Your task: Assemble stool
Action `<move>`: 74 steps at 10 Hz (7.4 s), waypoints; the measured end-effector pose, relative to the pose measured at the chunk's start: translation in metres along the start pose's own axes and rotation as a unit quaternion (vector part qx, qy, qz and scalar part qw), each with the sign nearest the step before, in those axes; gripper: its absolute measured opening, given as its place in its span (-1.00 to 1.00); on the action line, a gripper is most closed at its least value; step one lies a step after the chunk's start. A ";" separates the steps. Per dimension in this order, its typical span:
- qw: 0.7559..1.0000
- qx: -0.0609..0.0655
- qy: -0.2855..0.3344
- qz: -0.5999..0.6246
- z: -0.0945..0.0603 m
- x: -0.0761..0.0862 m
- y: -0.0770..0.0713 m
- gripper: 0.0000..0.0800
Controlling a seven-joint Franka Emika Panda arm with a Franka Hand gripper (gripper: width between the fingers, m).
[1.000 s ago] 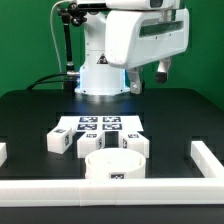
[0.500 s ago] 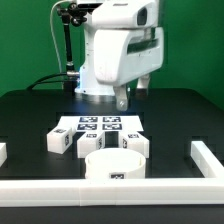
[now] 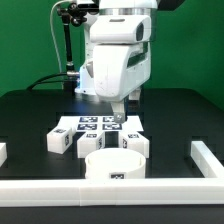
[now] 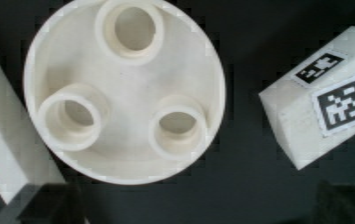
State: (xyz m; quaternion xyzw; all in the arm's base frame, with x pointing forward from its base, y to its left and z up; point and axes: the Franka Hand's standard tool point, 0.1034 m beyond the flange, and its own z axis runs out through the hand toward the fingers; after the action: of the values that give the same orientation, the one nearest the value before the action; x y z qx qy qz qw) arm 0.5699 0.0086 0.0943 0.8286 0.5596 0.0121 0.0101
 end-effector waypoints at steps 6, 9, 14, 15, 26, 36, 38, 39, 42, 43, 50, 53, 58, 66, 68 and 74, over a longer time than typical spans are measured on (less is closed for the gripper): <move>0.993 0.014 -0.002 -0.114 0.030 -0.016 0.009 0.62; 0.991 0.024 -0.001 -0.132 0.051 -0.020 0.003 0.62; 0.990 0.038 -0.002 -0.138 0.068 -0.027 -0.009 0.62; 0.989 0.041 -0.002 -0.140 0.072 -0.027 -0.010 0.62; 0.990 0.044 -0.003 -0.137 0.078 -0.028 -0.009 -0.92; 0.992 0.041 0.005 -0.120 0.078 0.014 -0.011 -0.92; 0.995 0.040 0.008 -0.096 0.078 0.038 -0.017 -0.92; 0.995 0.039 0.008 -0.089 0.078 0.045 -0.019 -0.92; 0.997 0.039 0.011 -0.065 0.078 0.069 -0.023 -0.92; 0.998 0.038 0.012 -0.056 0.078 0.075 -0.025 -0.92; 0.999 0.039 0.009 -0.026 0.078 0.085 -0.027 -0.33; 0.999 0.038 0.008 -0.022 0.071 0.080 -0.024 0.44; 1.000 0.019 0.006 -0.016 0.021 0.070 -0.013 0.62; 0.998 0.013 0.003 0.067 0.016 0.030 -0.025 0.62; 0.975 -0.006 0.010 0.224 0.019 0.018 -0.018 0.62; 0.923 -0.003 0.017 0.384 0.024 0.011 -0.017 0.62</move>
Offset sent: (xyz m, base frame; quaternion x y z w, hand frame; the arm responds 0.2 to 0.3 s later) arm 0.0051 0.0007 -0.0181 0.0225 0.0287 -0.1046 0.9938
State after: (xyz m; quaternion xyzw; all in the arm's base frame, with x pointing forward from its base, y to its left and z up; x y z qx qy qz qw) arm 0.5589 0.0256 0.0699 0.9797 0.1980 0.0308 -0.0025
